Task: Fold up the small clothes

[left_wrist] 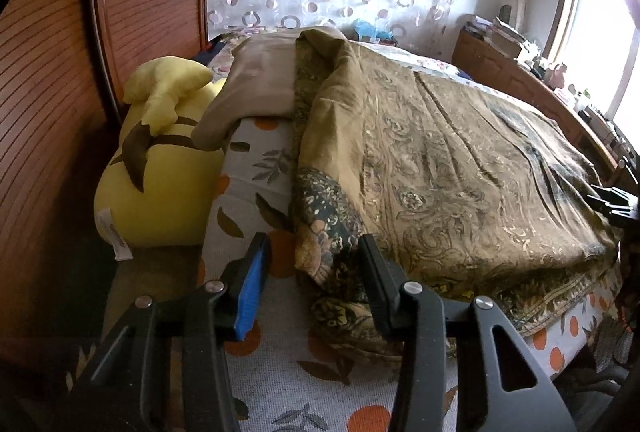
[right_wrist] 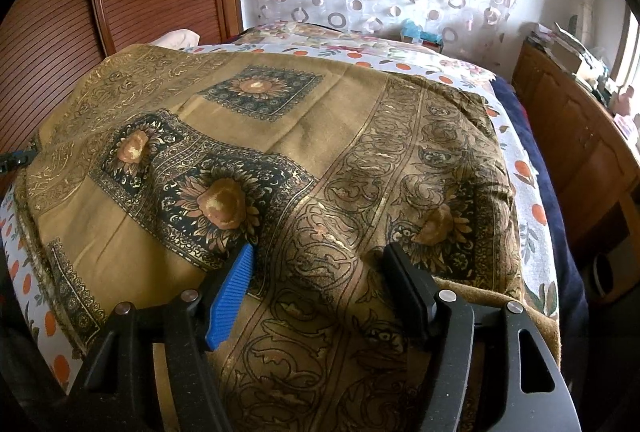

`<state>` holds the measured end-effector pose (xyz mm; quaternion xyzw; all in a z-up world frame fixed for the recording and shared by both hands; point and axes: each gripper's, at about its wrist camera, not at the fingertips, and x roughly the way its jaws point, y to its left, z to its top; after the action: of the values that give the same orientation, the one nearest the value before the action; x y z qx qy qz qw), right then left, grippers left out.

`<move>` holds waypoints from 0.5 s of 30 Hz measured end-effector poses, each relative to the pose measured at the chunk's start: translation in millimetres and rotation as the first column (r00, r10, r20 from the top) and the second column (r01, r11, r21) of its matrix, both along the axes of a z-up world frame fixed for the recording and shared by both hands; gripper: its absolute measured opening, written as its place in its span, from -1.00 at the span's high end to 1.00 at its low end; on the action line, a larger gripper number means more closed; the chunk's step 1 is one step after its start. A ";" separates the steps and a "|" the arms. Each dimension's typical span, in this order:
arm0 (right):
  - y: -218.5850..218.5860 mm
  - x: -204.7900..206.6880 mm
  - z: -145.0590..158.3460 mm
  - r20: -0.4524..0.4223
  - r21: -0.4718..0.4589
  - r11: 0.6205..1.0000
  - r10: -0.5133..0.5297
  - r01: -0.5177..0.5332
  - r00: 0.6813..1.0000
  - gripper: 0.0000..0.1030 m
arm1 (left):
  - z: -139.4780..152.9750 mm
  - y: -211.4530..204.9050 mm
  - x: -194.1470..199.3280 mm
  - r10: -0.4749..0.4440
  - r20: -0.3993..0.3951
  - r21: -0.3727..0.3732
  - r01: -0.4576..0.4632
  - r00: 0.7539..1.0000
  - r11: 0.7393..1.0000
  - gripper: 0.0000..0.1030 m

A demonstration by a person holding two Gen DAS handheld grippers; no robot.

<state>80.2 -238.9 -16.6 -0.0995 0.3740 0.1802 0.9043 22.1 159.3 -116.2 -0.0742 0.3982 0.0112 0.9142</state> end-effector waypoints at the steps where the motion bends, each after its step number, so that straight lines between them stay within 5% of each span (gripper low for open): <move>1: 0.0 0.0 0.0 0.000 0.000 1.000 0.000 0.000 1.000 -0.34 | 0.0 0.1 0.0 -0.008 0.000 -0.007 0.008 1.000 1.000 0.31; 7: -0.3 -0.1 -0.1 0.000 0.000 1.000 0.001 -0.001 1.000 -0.34 | -0.1 -8.0 2.3 -0.049 -0.001 -0.013 0.049 0.999 0.999 0.80; 15: -0.9 -0.2 -0.2 0.000 0.001 1.000 0.002 -0.002 1.000 -0.34 | 36.1 -21.9 -5.0 -0.074 0.124 -0.078 0.084 0.990 0.993 0.85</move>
<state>80.1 -239.8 -16.8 -0.0996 0.3740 0.1812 0.9041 17.1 137.4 -80.1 -0.0967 0.3449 -0.0460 0.9325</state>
